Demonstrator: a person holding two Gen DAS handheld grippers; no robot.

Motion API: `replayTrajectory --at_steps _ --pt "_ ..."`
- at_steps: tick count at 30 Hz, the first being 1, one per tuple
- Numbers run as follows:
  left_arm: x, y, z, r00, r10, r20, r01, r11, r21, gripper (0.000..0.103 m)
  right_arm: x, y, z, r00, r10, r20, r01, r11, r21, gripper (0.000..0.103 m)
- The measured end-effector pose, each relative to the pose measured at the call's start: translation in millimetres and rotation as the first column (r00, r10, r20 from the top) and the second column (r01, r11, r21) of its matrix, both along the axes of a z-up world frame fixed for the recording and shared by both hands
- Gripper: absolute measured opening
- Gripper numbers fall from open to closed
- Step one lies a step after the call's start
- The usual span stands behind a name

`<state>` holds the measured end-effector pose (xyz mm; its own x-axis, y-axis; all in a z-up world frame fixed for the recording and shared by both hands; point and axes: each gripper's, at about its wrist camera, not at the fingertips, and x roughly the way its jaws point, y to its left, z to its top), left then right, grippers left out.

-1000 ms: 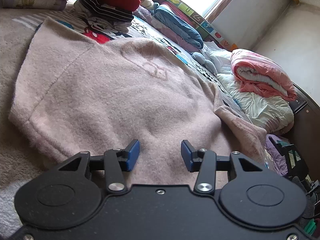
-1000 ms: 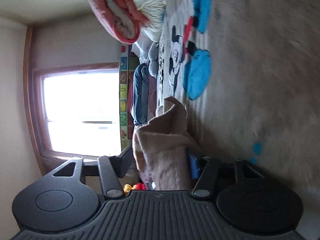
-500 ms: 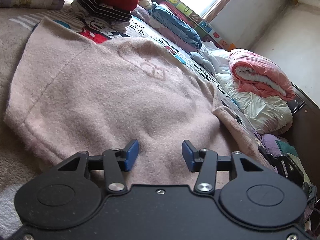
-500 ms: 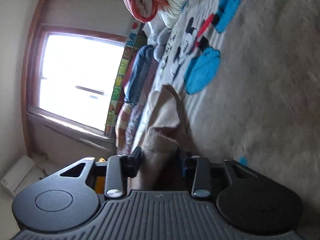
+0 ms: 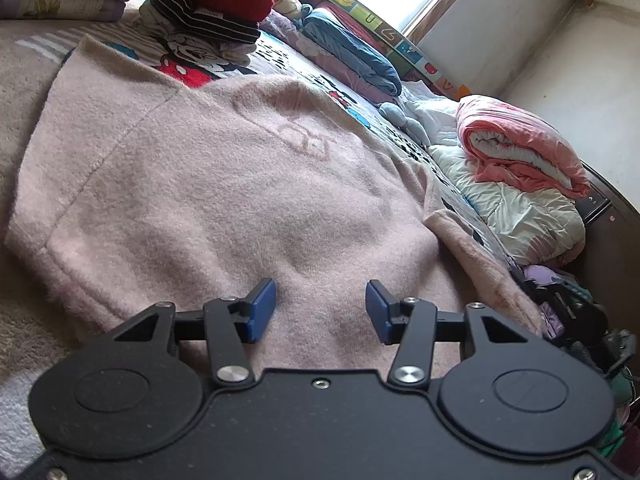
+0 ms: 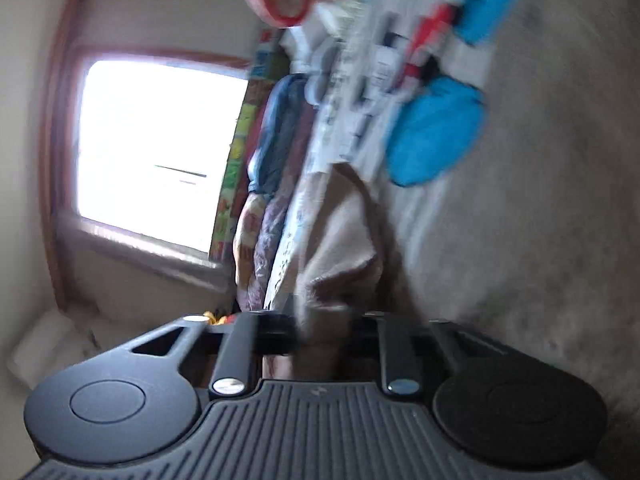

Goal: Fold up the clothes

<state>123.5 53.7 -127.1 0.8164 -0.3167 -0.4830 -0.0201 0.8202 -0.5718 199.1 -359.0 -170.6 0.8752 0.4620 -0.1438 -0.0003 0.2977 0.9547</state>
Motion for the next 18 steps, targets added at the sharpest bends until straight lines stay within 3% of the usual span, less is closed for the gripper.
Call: replayTrajectory --at_steps 6,11,18 --pt "0.2 -0.7 0.2 1.0 -0.004 0.0 0.004 1.0 0.004 0.049 -12.1 -9.0 37.8 0.996 -0.05 0.071 0.066 0.965 -0.253 0.015" --pt "0.6 -1.3 0.3 1.0 -0.007 -0.001 0.007 1.0 0.006 0.049 -21.2 -19.2 58.5 0.991 -0.083 0.103 0.119 0.896 -0.428 0.015" --pt "1.3 -2.2 0.6 1.0 -0.012 -0.002 0.012 1.0 0.008 0.052 -49.9 -23.3 60.7 0.978 -0.151 0.144 0.207 0.793 -0.574 0.014"
